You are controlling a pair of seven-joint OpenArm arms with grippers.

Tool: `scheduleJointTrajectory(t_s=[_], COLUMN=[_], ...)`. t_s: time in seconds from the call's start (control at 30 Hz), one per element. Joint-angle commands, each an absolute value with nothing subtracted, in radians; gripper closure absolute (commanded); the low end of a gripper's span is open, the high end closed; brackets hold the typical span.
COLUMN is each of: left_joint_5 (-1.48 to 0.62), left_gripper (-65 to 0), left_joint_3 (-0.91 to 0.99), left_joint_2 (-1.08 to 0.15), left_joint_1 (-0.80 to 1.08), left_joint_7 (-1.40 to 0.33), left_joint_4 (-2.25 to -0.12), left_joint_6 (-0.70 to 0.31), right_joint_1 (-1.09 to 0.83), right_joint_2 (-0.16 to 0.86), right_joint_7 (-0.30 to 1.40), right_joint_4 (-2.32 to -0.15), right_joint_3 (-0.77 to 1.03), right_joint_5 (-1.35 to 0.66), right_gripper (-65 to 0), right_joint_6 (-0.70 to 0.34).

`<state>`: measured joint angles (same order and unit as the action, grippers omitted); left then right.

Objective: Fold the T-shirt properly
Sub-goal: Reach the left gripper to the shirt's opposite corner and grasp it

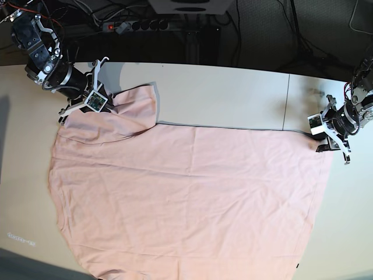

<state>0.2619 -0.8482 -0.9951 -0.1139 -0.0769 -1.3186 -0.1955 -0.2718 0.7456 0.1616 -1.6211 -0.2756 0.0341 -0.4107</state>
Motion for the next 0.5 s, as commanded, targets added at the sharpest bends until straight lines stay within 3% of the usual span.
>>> scheduleJointTrajectory(t_s=[0.0, 0.07, 0.17, 0.47], left_joint_5=[0.266, 0.271, 0.270, 0.303], left_gripper=[-22.9, -15.8, 0.0, 0.0], left_joint_3=[-0.862, -0.866, -0.866, -0.862], left_joint_2=[-1.009, -1.008, -1.009, -1.010], left_joint_1=[-0.114, -0.113, -0.113, -0.139], left_joint_7=[-0.101, -0.101, -0.051, -0.018], left_joint_4=[-1.306, -1.307, -1.307, -1.308], left_joint_6=[-0.223, -0.224, -0.224, -0.195], right_joint_1=[-0.272, -0.272, -0.272, -0.270], right_joint_2=[0.762, 0.762, 0.762, 0.762], right_joint_7=[0.183, 0.183, 0.183, 0.188], right_joint_4=[-1.626, -1.626, -1.626, -1.628], right_joint_3=[-0.271, -0.271, -0.271, -0.253], right_joint_5=[0.044, 0.044, 0.040, -0.009], right_gripper=[0.0, 0.0, 0.0, 0.0], right_joint_6=[-0.442, -0.442, -0.442, -0.442])
